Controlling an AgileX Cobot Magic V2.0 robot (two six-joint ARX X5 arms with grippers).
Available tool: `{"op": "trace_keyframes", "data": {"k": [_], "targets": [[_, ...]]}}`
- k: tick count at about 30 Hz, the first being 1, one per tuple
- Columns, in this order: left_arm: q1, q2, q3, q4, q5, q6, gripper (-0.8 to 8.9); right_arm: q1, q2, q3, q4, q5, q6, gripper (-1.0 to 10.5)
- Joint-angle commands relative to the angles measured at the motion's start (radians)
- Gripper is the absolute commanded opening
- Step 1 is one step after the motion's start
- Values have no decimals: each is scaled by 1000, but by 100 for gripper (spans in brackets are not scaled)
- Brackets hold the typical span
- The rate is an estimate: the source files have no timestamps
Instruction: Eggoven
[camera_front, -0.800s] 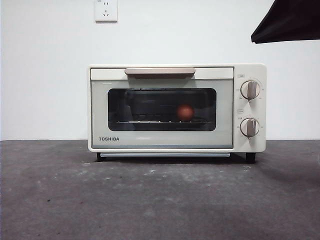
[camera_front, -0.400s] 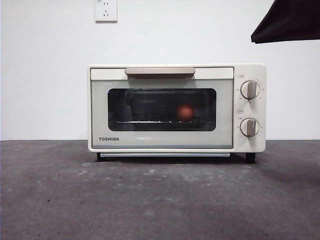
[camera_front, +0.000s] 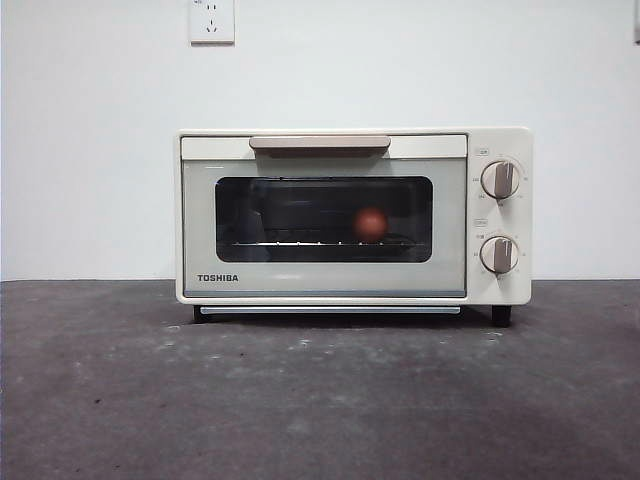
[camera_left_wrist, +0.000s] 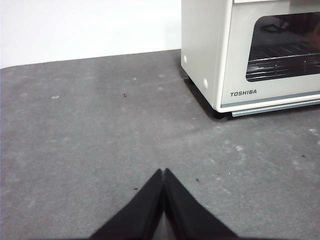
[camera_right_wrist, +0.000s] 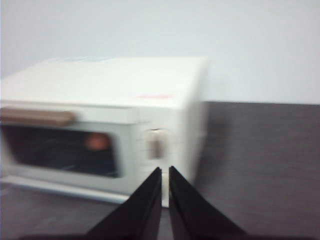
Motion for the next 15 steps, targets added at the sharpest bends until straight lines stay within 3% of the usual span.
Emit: {"op": "trace_keyframes", "data": {"k": [1,7,12,15], "targets": [[2,0,-12,-43,3,-5,7,-96,-68,-51,17,-2,-57,6],[2,0,-12,-43,3,-5,8,-209,-245,-253,124,7,-68,6],[2,0,-12,-43,3,-5,8,-218,-355,-396,174,6,-56,6],[2,0,-12,-43,3,-5,8,-218,-393,-411,100,8,-50,6]]}}
